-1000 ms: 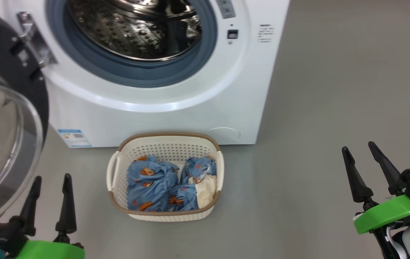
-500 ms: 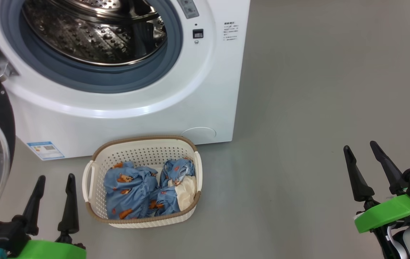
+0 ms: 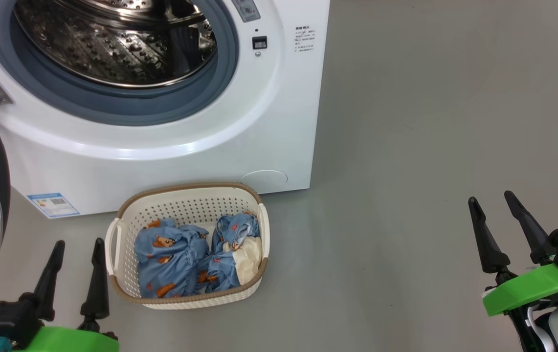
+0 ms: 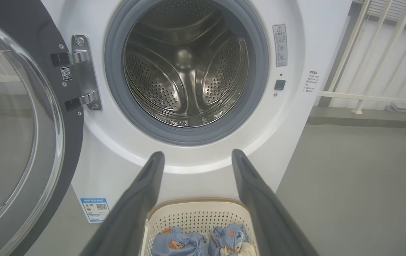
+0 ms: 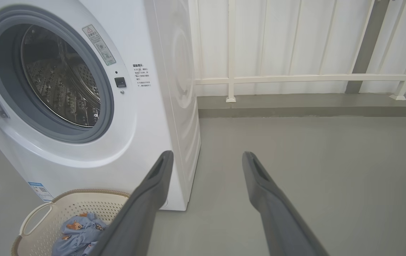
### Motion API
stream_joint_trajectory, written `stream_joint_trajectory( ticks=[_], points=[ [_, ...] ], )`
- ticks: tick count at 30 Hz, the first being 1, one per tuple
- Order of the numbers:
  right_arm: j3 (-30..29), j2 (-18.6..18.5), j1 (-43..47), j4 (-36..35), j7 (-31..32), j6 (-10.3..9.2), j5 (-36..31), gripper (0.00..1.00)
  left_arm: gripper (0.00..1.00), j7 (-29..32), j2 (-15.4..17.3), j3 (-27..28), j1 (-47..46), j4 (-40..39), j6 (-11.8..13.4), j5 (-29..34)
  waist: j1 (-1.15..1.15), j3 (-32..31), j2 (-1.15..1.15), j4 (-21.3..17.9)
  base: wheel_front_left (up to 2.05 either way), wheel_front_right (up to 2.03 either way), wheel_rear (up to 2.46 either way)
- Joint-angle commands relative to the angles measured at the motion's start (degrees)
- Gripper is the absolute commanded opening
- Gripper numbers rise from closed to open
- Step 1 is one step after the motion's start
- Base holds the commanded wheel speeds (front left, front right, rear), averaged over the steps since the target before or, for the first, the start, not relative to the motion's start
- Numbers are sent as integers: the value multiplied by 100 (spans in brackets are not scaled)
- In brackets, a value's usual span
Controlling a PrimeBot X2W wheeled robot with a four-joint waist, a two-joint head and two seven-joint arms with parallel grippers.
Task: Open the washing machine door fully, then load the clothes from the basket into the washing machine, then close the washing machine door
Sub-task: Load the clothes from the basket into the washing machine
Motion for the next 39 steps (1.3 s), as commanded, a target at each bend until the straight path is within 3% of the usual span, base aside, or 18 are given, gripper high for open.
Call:
stream_joint_trajectory(
  ticks=[1,8,22,39],
  points=[
    [53,-93,0,-155,-52,25,-71,100,100,-35,166,177,-172,-79,-12,-47,0,13,0,3,0,0,0],
    [64,-80,-11,-166,-52,25,-76,100,100,-35,224,81,-234,-30,-12,-144,0,46,0,11,11,-37,26],
    [96,-70,-26,-170,-52,25,-64,100,100,-35,278,-5,-306,-35,-12,-130,0,62,0,4,90,-139,49],
    [152,-40,-114,-184,-52,25,-81,100,100,-35,186,-101,-328,221,-12,-113,0,207,0,27,14,-14,0]
  ],
)
